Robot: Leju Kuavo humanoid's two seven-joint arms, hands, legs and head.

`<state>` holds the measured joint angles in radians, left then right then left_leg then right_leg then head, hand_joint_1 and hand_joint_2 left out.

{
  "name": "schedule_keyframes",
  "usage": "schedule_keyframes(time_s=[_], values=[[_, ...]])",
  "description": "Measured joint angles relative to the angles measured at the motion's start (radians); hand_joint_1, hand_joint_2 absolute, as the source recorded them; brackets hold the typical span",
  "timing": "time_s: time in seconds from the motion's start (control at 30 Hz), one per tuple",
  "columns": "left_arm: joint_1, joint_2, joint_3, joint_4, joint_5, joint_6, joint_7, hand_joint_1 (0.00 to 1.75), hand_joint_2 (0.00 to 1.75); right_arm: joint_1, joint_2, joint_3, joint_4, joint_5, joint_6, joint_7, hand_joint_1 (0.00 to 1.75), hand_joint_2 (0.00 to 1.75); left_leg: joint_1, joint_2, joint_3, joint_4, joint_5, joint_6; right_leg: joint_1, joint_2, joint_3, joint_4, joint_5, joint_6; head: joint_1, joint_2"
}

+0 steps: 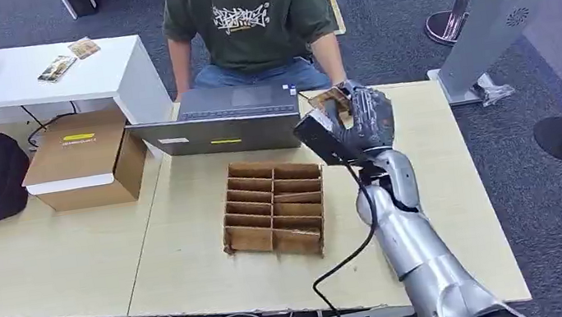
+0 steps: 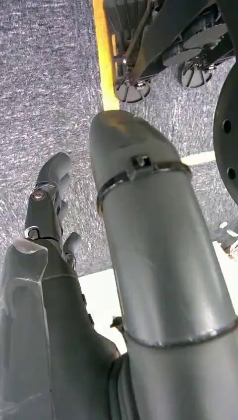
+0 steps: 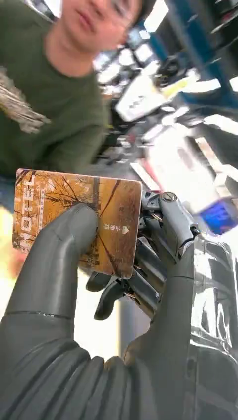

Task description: Pass the card to the sensor for recognition and then transmit it.

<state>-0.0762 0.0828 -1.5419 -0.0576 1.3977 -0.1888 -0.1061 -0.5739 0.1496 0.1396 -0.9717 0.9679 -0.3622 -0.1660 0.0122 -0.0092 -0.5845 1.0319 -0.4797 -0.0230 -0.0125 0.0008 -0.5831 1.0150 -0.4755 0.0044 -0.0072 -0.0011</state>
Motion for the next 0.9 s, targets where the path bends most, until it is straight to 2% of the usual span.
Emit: schedule_keyframes(time_s=[0.03,0.13,0.2,0.4,0.67,0.9], values=[[0.000,0.000,0.000,0.000,0.003,-0.001,0.000,0.00,0.00,0.007,0.003,-0.007,-0.013,-0.069,0.048,-0.011,1.75,1.75,0.000,0.000,0.000,0.000,0.000,0.000,0.000,0.000,0.000,0.000,0.000,0.000,0.000,0.000],[0.000,0.000,0.000,0.000,0.002,-0.002,0.002,0.00,0.00,0.031,0.013,-0.050,-0.056,-0.382,0.265,-0.027,1.75,1.75,0.000,0.000,0.000,0.000,0.000,0.000,0.000,0.000,0.000,0.000,0.000,0.000,0.000,0.000],[0.001,0.001,0.000,0.000,-0.003,-0.002,0.008,0.00,0.00,0.050,0.013,-0.083,-0.080,-0.556,0.354,-0.030,1.75,1.75,0.000,-0.001,0.000,0.000,0.000,0.000,0.000,-0.001,0.000,0.000,0.000,0.000,0.000,0.000],[0.004,0.001,0.000,0.000,-0.008,0.000,0.010,0.00,0.00,0.114,-0.007,-0.135,-0.152,-0.740,0.383,-0.020,1.75,1.75,0.000,0.000,0.000,0.000,0.000,0.000,0.000,0.000,0.000,-0.001,0.000,0.000,0.000,0.000],[0.004,0.000,0.000,0.000,-0.021,0.004,0.011,0.00,0.00,0.189,-0.040,-0.167,-0.242,-0.764,0.351,-0.003,1.75,1.75,0.000,0.000,0.000,0.000,0.000,0.000,0.000,0.000,0.000,-0.001,0.000,0.000,0.000,0.000],[0.004,-0.001,0.000,0.000,-0.022,0.009,0.019,0.00,0.00,0.207,-0.062,-0.217,-0.236,-0.764,0.305,-0.001,1.75,1.75,0.000,0.000,0.000,0.000,0.000,0.000,0.000,0.000,0.000,-0.001,0.000,0.000,0.000,0.000]])
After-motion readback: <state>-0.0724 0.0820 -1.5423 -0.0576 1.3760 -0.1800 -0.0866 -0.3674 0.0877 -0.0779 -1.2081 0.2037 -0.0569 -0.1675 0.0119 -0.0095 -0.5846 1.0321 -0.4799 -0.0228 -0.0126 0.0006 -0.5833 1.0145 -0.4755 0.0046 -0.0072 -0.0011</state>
